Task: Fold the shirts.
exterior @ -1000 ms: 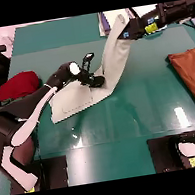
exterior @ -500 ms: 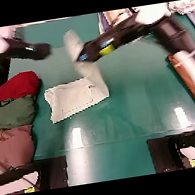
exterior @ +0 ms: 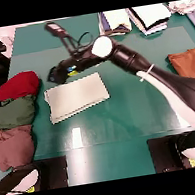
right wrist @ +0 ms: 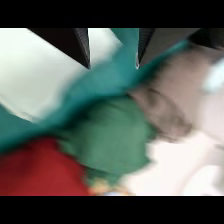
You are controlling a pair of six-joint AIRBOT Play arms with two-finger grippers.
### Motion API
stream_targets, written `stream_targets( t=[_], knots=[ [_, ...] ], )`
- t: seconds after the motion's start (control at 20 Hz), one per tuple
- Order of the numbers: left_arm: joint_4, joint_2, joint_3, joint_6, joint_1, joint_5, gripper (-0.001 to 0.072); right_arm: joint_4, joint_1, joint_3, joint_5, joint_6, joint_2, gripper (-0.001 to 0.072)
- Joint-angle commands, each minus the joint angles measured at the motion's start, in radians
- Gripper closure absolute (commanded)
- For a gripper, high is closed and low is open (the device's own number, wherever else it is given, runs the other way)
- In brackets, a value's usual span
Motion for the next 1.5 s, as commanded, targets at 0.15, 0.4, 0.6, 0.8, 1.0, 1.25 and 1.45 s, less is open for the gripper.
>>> stream_targets(
  t=[0.15,0.4,0.6,0.8,1.0,1.25,1.45],
  knots=[
    [-0.009,-0.007,-0.014,0.002,-0.129,0.009,0.0679,-0.153,-0.407,-0.404,0.208,0.084,0.150,0.0174],
    [-0.008,-0.069,-0.014,0.002,-0.210,0.026,0.0679,0.026,-0.558,-0.535,0.238,0.085,0.032,0.0116],
    [-0.008,-0.096,-0.014,0.002,-0.239,0.037,0.0679,0.151,-0.465,-0.467,0.234,0.044,-0.118,0.0116],
    [-0.010,-0.101,-0.014,0.001,-0.239,0.033,0.0679,0.220,-0.333,-0.301,0.223,0.044,-0.279,0.0220],
    [-0.035,-0.101,-0.014,0.002,-0.252,0.035,0.0680,0.209,-0.270,-0.145,0.180,0.008,-0.341,0.0694],
    [-0.026,-0.101,-0.014,0.001,-0.385,0.105,0.0680,0.046,-0.414,-0.040,0.221,0.020,-0.213,0.0695],
    [-0.027,-0.101,-0.014,0.001,-0.444,0.121,0.0680,-0.246,-0.678,-0.041,0.282,0.127,-0.027,0.0694]
  ],
)
